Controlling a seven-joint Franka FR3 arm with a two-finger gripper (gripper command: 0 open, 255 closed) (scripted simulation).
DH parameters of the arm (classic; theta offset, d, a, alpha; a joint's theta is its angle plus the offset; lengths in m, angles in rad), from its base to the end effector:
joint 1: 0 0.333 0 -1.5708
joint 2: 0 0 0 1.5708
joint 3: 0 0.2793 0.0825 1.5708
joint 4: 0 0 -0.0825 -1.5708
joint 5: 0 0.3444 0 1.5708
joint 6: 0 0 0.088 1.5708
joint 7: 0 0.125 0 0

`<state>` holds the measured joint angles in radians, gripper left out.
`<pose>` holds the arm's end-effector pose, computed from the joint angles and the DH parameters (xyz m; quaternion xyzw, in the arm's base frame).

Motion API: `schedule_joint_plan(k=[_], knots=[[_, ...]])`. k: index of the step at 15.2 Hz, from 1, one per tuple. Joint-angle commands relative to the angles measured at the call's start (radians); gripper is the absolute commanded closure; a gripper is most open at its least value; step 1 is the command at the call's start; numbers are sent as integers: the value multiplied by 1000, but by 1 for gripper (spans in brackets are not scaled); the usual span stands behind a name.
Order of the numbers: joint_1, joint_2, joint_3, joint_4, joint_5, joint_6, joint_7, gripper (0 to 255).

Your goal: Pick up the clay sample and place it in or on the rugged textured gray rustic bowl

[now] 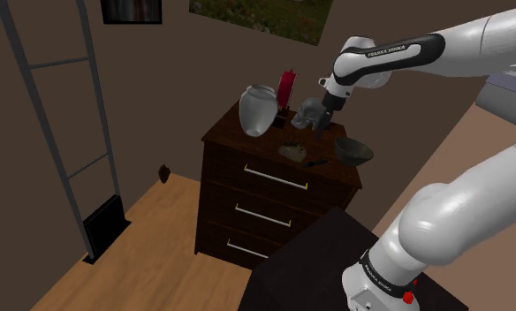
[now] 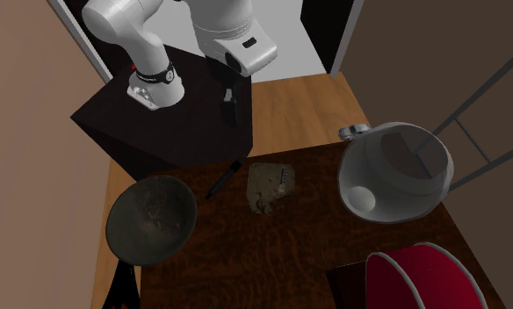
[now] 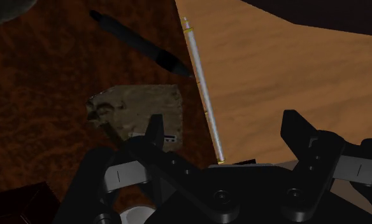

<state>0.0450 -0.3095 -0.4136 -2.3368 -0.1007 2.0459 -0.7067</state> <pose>0.3995 -0.1642 0.4113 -0.9797 -0.1998 -0.0070 0.0152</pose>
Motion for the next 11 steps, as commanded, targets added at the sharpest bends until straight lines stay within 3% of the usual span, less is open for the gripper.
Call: schedule_joint_plan(k=[1, 6, 11], knots=[[13, 82, -42, 46, 34, 35, -104, 0], [30, 309, -107, 180, 177, 96, -363, 0], [-16, 543, -96, 358, 339, 100, -606, 0]])
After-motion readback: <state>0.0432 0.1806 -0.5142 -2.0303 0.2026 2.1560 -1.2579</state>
